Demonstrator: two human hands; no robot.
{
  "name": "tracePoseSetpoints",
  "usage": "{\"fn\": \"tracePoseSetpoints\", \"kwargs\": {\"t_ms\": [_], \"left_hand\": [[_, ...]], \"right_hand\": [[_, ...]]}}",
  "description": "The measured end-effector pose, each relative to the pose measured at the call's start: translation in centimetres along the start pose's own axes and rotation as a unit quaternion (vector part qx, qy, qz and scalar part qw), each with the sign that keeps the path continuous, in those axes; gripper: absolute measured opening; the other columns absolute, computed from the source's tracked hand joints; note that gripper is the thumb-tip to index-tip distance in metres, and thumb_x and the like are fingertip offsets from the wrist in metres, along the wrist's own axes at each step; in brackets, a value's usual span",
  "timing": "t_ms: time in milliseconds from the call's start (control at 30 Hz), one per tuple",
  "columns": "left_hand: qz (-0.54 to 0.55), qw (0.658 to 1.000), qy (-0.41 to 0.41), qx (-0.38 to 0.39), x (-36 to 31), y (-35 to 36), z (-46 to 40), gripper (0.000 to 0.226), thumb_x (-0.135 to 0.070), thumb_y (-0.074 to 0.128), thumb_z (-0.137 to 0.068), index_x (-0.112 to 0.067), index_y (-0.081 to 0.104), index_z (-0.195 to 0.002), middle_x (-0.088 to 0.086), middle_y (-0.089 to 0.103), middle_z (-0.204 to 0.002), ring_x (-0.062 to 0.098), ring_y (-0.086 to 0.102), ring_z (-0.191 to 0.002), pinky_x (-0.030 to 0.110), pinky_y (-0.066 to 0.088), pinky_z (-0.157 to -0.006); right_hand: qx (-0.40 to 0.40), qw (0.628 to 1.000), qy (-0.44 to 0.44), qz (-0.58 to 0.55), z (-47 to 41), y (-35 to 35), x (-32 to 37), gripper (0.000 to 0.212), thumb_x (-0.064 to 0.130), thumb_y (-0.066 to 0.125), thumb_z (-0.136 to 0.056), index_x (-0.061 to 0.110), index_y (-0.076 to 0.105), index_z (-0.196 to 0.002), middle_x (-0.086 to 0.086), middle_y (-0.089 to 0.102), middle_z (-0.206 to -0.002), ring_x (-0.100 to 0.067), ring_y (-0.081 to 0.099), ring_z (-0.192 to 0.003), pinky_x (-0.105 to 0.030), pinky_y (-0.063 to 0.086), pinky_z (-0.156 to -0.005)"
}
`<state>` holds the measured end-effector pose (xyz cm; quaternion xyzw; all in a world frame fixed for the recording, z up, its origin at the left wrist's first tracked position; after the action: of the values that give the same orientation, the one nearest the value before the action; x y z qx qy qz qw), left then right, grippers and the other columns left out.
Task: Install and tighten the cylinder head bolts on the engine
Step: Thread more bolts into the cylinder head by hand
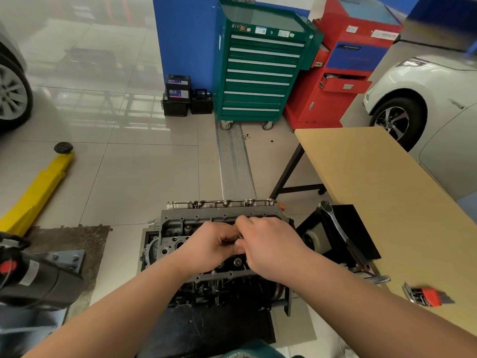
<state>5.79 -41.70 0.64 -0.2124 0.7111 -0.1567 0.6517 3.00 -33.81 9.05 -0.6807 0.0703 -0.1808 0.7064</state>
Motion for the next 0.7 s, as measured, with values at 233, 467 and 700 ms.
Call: {"fn": "tracePoseSetpoints", "kwargs": {"t_ms": [233, 467, 700], "left_hand": [[0.012, 0.998, -0.068, 0.007, 2.8, 1.9, 1.3, 0.041, -0.033, 0.079, -0.093, -0.031, 0.067, -0.132, -0.021, 0.069, -0.124, 0.003, 0.065, -0.117, 0.034, 0.055, -0.102], [-0.227, 0.967, -0.118, -0.001, 6.8, 3.9, 2.5, 0.069, -0.045, 0.065, -0.099, -0.04, 0.032, -0.161, -0.015, 0.033, -0.166, 0.016, 0.018, -0.159, 0.033, 0.013, -0.126], [-0.406, 0.903, -0.083, 0.108, 9.1, 8.5, 4.2, 0.071, -0.07, 0.024, -0.101, -0.035, 0.032, -0.163, -0.003, -0.005, -0.175, 0.029, -0.024, -0.158, 0.055, -0.019, -0.126]], "right_hand": [[-0.033, 0.998, 0.034, -0.04, 0.7, -0.7, -1.0, 0.022, 0.036, 0.049, -0.106, 0.024, 0.053, -0.123, 0.006, 0.063, -0.105, -0.017, 0.061, -0.095, -0.033, 0.05, -0.076], [-0.134, 0.975, 0.121, -0.127, 4.3, -5.0, -7.0, 0.02, 0.027, 0.056, -0.103, 0.028, 0.061, -0.123, 0.016, 0.062, -0.111, 0.001, 0.053, -0.095, -0.011, 0.041, -0.081], [-0.123, 0.965, 0.168, -0.161, 7.7, -2.8, -9.8, 0.024, 0.019, 0.054, -0.104, 0.03, 0.06, -0.125, 0.02, 0.055, -0.115, 0.011, 0.051, -0.098, -0.005, 0.038, -0.08]]}}
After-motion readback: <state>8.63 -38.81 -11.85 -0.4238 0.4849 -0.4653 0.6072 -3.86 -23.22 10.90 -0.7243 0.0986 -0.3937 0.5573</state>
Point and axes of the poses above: each hand's wrist, its own z-axis away from the middle knuckle, its own y-axis out of the palm, x = y × z, the point moved 9 cm from there along -z, towards the middle knuckle
